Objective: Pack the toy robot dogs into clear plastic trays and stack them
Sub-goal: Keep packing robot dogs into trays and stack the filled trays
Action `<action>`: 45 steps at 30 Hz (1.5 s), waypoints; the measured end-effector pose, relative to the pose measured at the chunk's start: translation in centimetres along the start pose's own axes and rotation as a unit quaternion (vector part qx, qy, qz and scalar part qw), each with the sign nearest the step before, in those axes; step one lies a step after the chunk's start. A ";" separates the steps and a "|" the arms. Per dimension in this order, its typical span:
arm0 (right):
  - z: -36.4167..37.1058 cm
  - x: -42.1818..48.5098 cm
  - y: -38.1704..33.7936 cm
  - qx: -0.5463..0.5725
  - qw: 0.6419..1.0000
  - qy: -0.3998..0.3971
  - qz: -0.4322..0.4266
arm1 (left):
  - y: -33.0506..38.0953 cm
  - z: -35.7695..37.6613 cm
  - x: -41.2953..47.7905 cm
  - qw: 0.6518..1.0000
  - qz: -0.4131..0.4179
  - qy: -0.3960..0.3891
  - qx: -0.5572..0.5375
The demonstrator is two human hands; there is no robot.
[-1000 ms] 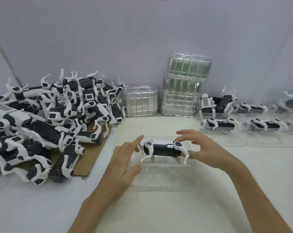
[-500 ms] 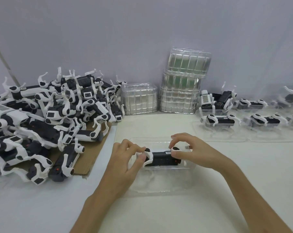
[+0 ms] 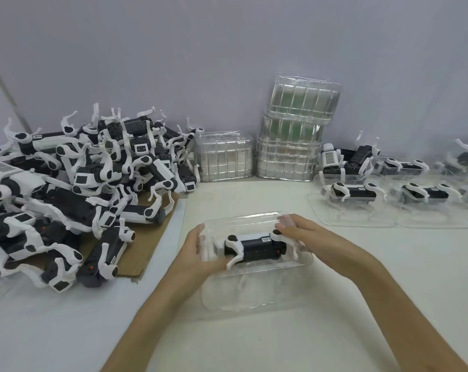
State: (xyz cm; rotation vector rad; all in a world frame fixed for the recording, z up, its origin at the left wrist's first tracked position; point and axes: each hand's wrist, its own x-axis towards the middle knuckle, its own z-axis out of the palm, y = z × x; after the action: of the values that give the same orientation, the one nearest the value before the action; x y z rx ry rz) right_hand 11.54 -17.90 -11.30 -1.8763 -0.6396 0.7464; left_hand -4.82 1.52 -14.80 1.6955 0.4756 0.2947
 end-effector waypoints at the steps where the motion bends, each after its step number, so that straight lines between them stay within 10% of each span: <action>1: 0.0 0.0 0.0 0.010 1.000 0.001 -0.007 | 0.0 0.1 0.0 1.000 0.003 0.006 0.006; 9: 1.3 0.0 -0.4 -0.097 0.986 0.136 -0.024 | 0.3 -0.2 -0.3 0.999 0.004 0.009 -0.049; 12: 2.9 -1.2 -1.5 -0.251 0.907 0.252 -0.225 | -0.1 0.6 -0.1 0.999 0.017 0.026 -0.012; 15: 4.8 -2.3 -2.4 -0.213 0.912 0.104 -0.334 | -0.2 1.2 0.1 0.999 0.024 0.037 0.003; 18: 5.9 -2.6 -1.9 -0.306 0.915 -0.033 -0.261 | -0.1 1.2 0.3 0.999 0.010 0.040 -0.007; 25: 5.2 -3.1 -2.5 -0.299 0.922 -0.088 -0.229 | -0.4 1.4 0.6 0.999 0.005 0.044 -0.022; 34: 7.1 -3.2 -1.1 -0.522 0.831 0.001 -0.193 | -0.2 1.6 0.5 0.997 0.007 0.081 -0.015; 45: 4.0 5.1 -1.5 -0.511 0.819 0.101 -0.241 | 0.2 1.4 0.2 0.990 0.006 0.141 0.014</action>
State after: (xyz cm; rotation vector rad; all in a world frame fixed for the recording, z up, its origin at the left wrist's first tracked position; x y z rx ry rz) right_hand 11.82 -11.35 -12.39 -2.5042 -1.4991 -0.2327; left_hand -4.00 0.36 -14.89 1.6913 0.6800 0.5423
